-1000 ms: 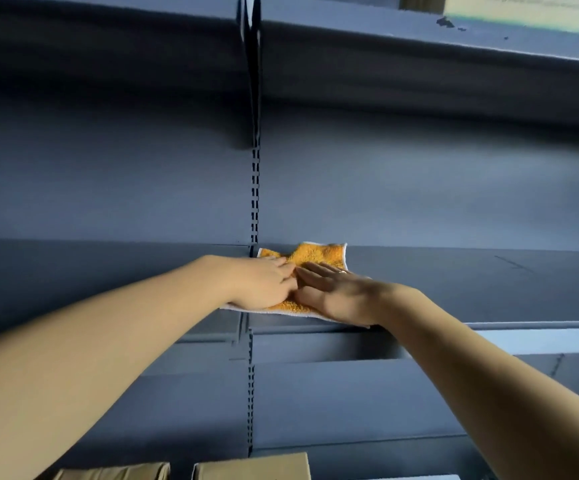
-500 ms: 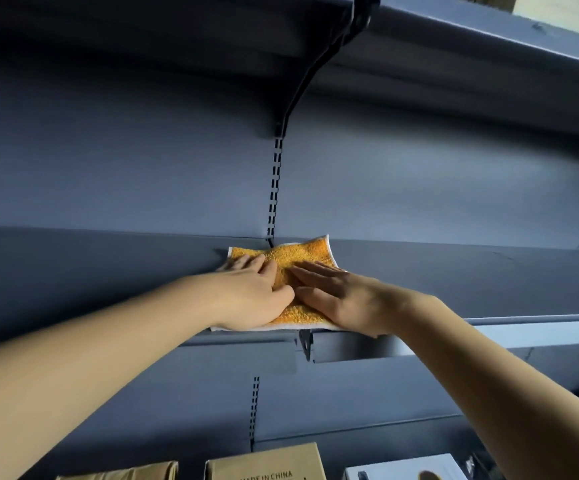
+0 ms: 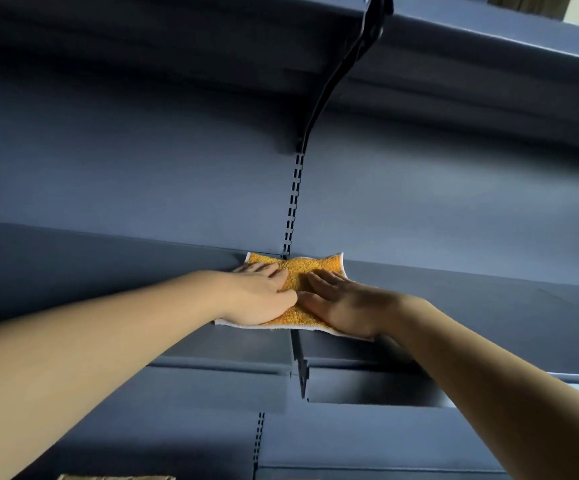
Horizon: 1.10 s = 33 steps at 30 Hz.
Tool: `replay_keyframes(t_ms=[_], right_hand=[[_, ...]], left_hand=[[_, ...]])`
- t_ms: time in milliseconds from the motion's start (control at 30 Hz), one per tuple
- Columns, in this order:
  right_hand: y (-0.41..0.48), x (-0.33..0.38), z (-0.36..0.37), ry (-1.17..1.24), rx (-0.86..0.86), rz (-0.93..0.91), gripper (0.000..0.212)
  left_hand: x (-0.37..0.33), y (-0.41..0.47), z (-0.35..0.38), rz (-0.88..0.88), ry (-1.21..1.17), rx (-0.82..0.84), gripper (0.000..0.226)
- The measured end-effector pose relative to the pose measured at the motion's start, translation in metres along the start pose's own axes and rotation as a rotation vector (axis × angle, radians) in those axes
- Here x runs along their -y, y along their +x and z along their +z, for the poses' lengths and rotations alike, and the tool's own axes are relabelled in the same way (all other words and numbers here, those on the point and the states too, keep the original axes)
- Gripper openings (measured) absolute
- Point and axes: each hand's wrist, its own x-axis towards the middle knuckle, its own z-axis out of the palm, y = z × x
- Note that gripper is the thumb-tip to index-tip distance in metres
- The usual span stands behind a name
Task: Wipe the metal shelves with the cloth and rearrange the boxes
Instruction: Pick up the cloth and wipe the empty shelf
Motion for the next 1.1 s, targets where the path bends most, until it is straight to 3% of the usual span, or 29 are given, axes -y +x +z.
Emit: replay_keyframes(t_ms=[67, 200, 633, 733, 867, 1000, 1100], right_hand=[[0.019, -0.009, -0.003, -0.001, -0.002, -0.012, 0.084], [0.053, -0.024, -0.009, 0.058, -0.027, 0.038, 0.071], [0.099, -0.031, -0.008, -0.013, -0.066, 0.104, 0.094], [0.105, -0.026, -0.008, 0.024, -0.044, 0.195, 0.076], [0.112, -0.003, -0.011, 0.068, -0.034, 0.281, 0.069], [0.121, 0.040, -0.015, 0.003, -0.035, 0.285, 0.073], [0.128, 0.074, -0.019, -0.021, -0.029, 0.265, 0.073]], left_hand=[[0.002, 0.014, -0.003, -0.022, -0.009, 0.002, 0.066], [0.007, 0.036, -0.006, -0.055, -0.034, -0.001, 0.064], [0.024, 0.067, -0.010, -0.077, -0.028, -0.014, 0.063], [0.030, 0.068, -0.009, -0.040, -0.021, -0.023, 0.063], [0.049, 0.060, -0.012, 0.004, 0.013, 0.008, 0.070], [0.083, 0.046, -0.010, -0.033, -0.033, -0.024, 0.061], [0.114, 0.031, -0.012, 0.020, 0.066, 0.019, 0.087]])
